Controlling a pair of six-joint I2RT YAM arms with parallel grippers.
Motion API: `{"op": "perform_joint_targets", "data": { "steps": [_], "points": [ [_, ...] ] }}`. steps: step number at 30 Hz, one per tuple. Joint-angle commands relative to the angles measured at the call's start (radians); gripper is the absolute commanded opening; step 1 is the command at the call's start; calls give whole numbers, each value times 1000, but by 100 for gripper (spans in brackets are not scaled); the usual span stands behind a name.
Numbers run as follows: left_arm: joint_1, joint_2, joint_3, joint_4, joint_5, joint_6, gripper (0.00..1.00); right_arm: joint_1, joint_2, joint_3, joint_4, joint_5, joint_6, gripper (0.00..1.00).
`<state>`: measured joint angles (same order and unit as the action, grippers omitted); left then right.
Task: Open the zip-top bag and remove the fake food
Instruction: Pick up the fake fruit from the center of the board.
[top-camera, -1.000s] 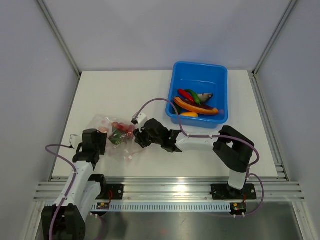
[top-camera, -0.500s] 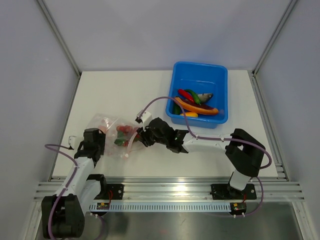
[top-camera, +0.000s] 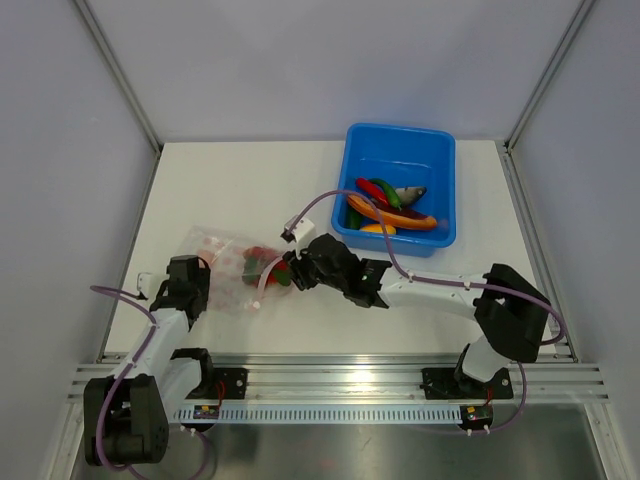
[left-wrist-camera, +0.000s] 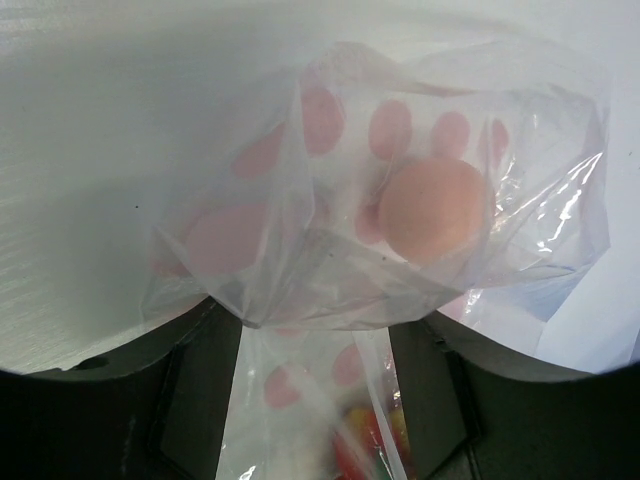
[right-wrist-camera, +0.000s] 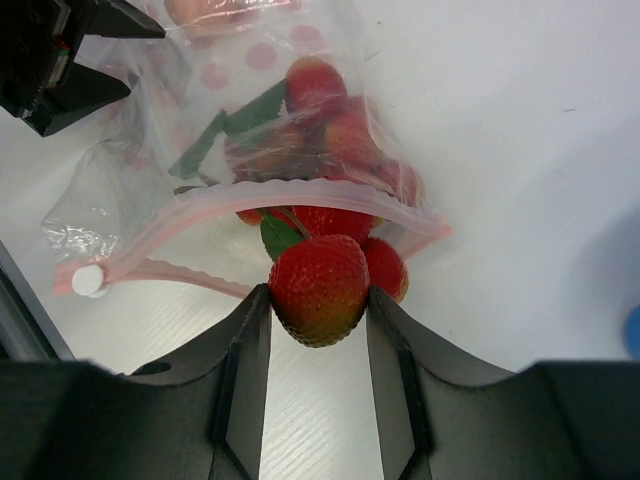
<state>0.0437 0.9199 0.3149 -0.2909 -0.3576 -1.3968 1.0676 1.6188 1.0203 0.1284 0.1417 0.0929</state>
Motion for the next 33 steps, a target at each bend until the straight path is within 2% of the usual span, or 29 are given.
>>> {"op": "perform_joint_targets", "data": {
  "steps": [1, 8, 16, 19, 20, 21, 22, 24, 33],
  "points": [
    [8, 7, 36, 10, -49, -10, 61, -18, -86, -5, 22, 41, 14, 27],
    [10, 8, 44, 1, -49, -7, 60, -20, -85, 9, -38, 18, 8, 27],
    [8, -24, 41, 10, -20, 4, 60, -20, 38, 86, -122, -80, -7, 32],
    [8, -23, 44, 10, -3, 19, 60, -21, 58, 101, -156, -100, -15, 39],
    [8, -21, 49, 13, 3, 25, 60, -21, 56, 101, -153, -99, -15, 46],
    [8, -13, 52, 15, 12, 33, 60, -20, 59, 100, -151, -103, -16, 61],
    [8, -7, 53, 15, 17, 36, 59, -20, 56, 98, -150, -109, -24, 64],
    [7, 7, 58, 18, 23, 41, 59, -14, 47, 93, -139, -126, -35, 67],
    [5, 17, 67, 15, 46, 45, 51, 44, 85, 123, -156, -117, -85, 67]
  ]
}}
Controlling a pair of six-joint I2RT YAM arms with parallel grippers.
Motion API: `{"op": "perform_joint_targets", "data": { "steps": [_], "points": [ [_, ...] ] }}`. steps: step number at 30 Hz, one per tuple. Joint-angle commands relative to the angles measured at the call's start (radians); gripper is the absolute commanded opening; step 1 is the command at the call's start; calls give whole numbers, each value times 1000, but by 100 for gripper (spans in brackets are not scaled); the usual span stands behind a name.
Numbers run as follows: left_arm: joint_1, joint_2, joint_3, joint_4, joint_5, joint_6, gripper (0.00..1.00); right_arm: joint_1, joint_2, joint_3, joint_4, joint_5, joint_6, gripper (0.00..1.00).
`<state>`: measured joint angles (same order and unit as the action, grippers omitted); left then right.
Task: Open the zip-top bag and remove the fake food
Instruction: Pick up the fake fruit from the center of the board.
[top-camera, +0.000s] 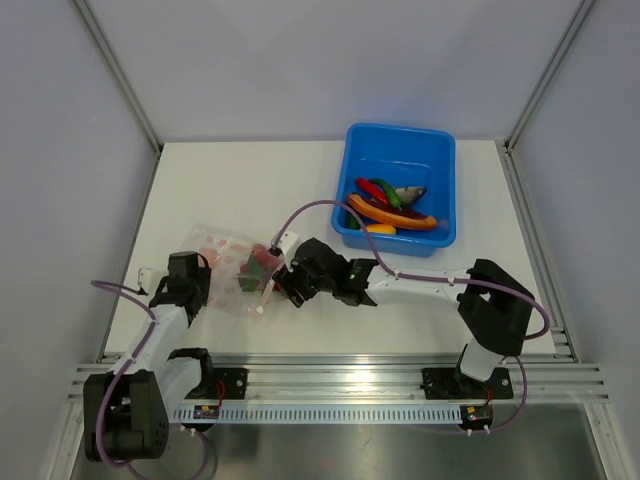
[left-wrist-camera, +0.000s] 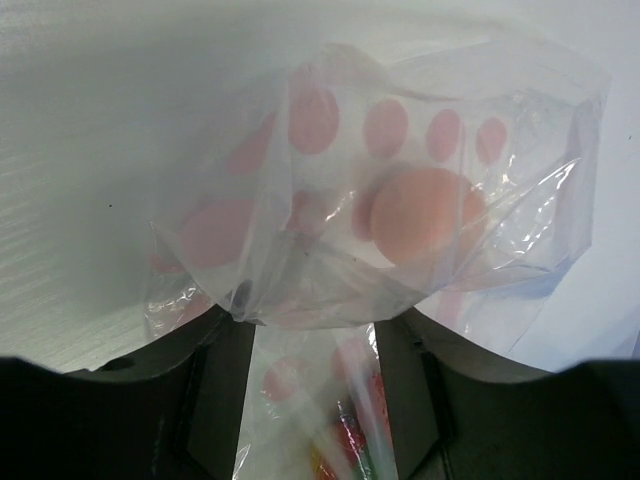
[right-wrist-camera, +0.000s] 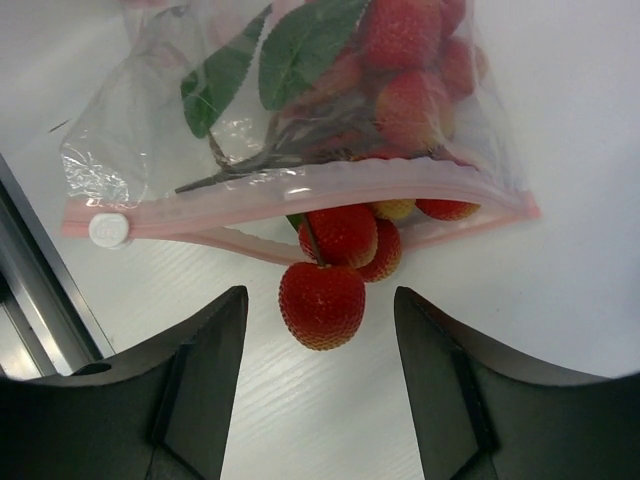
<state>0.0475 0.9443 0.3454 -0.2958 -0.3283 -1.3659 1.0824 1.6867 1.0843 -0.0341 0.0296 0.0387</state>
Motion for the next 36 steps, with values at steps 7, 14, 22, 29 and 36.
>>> {"op": "perform_joint_targets", "data": {
  "steps": [7, 14, 22, 29, 36],
  "points": [
    [2, -19, 35, 23, 38, 28, 46, 83, 86, 95, 22, 87, -166, 66],
    [0, 11, 46, 23, 52, 42, 42, 117, 131, 117, 102, 156, -246, 62],
    [-6, 4, 52, 14, 54, 45, 38, 125, 149, 140, 132, 251, -290, 59],
    [-6, -50, 53, -29, 81, 40, 51, 131, 160, 135, 140, 202, -315, 58],
    [-11, -183, 73, -126, 120, 59, 82, 140, 169, 128, 163, 182, -332, 57]
  ]
}}
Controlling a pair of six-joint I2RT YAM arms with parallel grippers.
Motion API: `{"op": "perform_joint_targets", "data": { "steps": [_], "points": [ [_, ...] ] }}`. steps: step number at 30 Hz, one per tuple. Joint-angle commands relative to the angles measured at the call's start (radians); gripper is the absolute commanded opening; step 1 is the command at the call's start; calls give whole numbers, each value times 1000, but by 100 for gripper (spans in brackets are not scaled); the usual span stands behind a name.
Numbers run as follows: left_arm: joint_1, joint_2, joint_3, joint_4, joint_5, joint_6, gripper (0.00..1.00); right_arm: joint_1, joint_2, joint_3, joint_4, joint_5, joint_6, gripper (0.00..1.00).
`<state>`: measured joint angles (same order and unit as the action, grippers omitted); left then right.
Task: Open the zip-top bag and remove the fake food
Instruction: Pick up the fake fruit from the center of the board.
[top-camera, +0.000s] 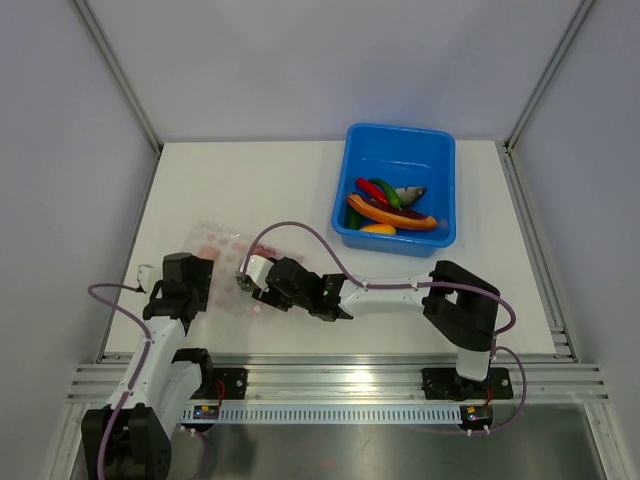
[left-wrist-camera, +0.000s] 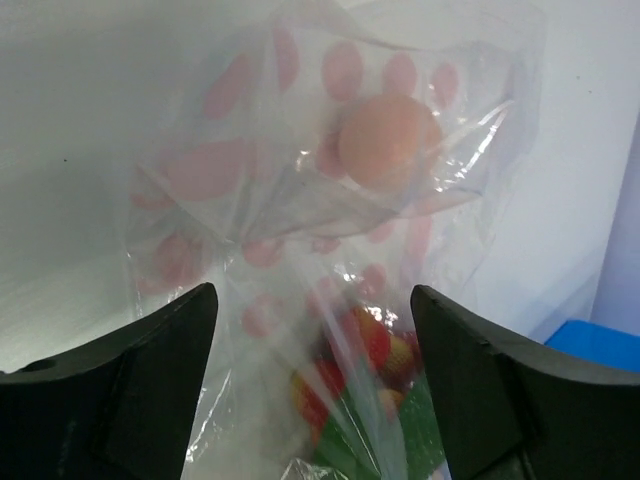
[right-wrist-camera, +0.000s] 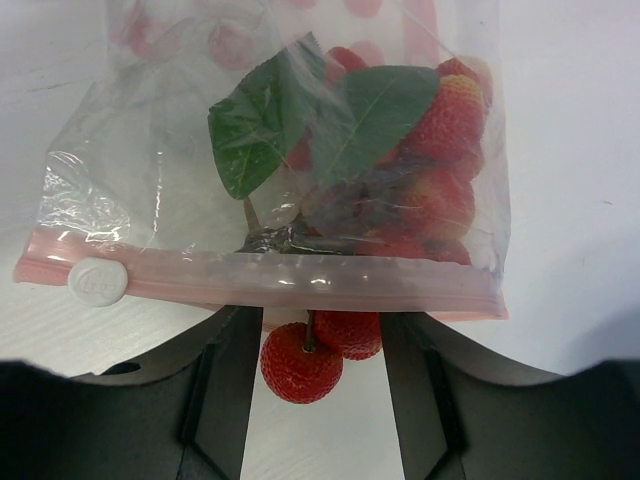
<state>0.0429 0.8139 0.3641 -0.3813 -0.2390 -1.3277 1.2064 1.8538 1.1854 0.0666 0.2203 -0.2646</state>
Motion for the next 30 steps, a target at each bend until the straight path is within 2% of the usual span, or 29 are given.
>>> {"op": "perform_joint_targets", "data": {
  "steps": [1, 6, 13, 17, 22, 30],
  "points": [
    [-6, -67, 53, -63, 38, 21, 83, 18, -1, 17, 70, -13, -31, 57],
    [-6, -107, 29, -71, 108, 19, 86, 25, -2, -1, 104, -25, -45, 57],
    [-9, -12, 4, 16, 231, 16, 86, 42, 8, -17, 145, -33, -68, 58],
    [-11, 71, 15, 45, 260, 35, 80, 53, 19, -24, 163, -27, -94, 58],
    [-11, 91, 25, 59, 260, 64, 71, 58, 18, -36, 174, -53, -114, 58],
    [-12, 204, 87, 29, 274, 157, 70, 61, 50, -59, 248, -74, -205, 61]
  ]
}}
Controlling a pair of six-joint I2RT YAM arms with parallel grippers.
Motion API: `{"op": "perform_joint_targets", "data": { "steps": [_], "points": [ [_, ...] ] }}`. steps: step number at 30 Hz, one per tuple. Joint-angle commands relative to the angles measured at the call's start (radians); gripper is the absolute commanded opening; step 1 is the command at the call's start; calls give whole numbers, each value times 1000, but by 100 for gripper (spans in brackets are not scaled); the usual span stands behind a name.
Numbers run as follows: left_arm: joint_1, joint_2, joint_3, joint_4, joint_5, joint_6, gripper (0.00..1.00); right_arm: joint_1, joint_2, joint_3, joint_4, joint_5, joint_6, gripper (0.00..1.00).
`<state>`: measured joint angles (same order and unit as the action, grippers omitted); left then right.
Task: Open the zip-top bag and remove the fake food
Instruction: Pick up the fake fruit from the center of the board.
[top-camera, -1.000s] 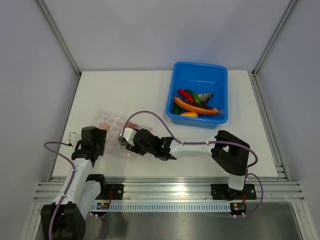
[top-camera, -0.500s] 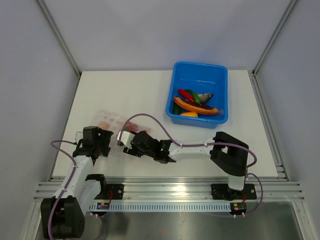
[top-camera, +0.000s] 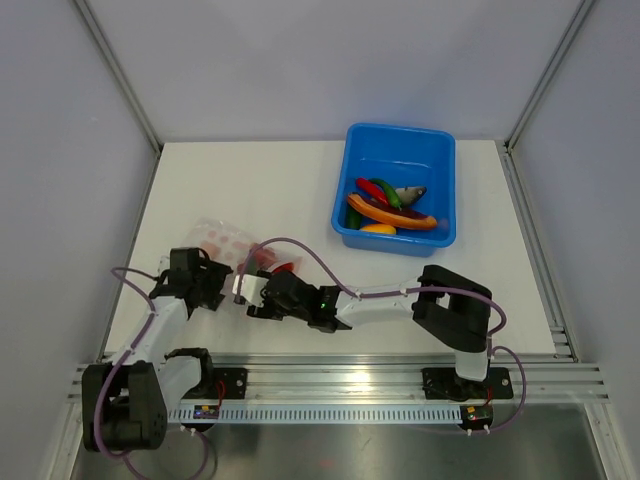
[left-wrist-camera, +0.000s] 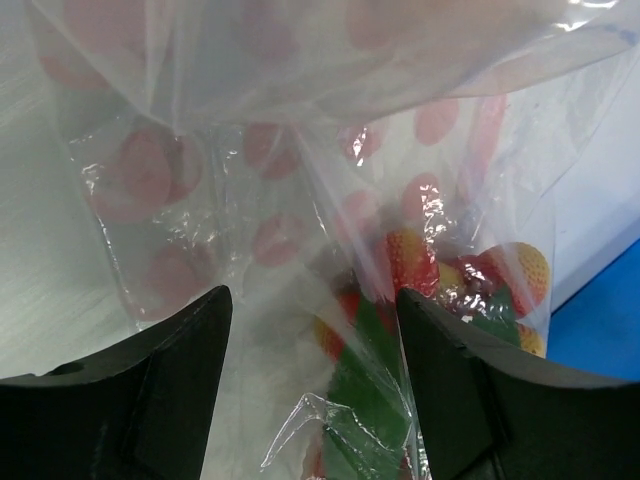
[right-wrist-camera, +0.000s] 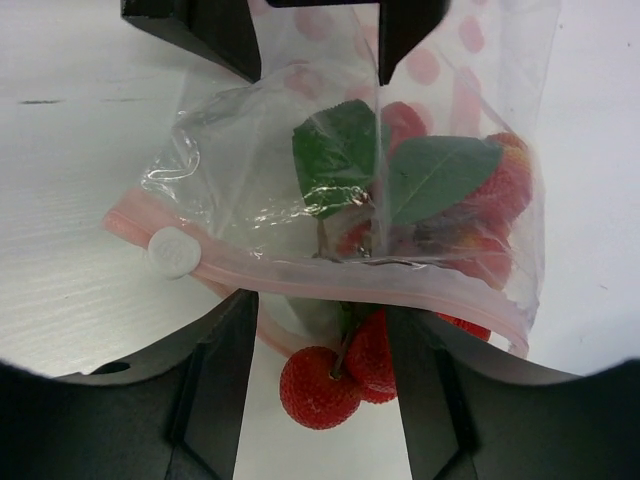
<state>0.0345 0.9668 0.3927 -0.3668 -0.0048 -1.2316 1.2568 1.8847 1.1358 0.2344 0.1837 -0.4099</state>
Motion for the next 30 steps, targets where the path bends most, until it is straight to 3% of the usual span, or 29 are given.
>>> {"op": "perform_joint_targets", "data": {
  "steps": [1, 6, 12, 16, 24, 30],
  "points": [
    [-4, 67, 66, 11, 52, 82, 70, 10, 22, -13, 91, -46, -78, 61],
    [-4, 134, 100, 8, 101, 121, 69, 10, 31, -19, 105, -38, -110, 59],
    [-4, 133, 95, 14, 101, 119, 69, 10, 30, -27, 138, -4, -106, 31],
    [-4, 118, 94, 0, 74, 110, 69, 9, 10, -47, 158, -7, -106, 2],
    [-2, 82, -12, 118, 102, -40, 69, 10, -50, -97, 170, -4, -96, 0],
    [4, 84, 3, 92, 49, -48, 69, 10, -113, -160, 220, -1, -83, 0]
  ]
}}
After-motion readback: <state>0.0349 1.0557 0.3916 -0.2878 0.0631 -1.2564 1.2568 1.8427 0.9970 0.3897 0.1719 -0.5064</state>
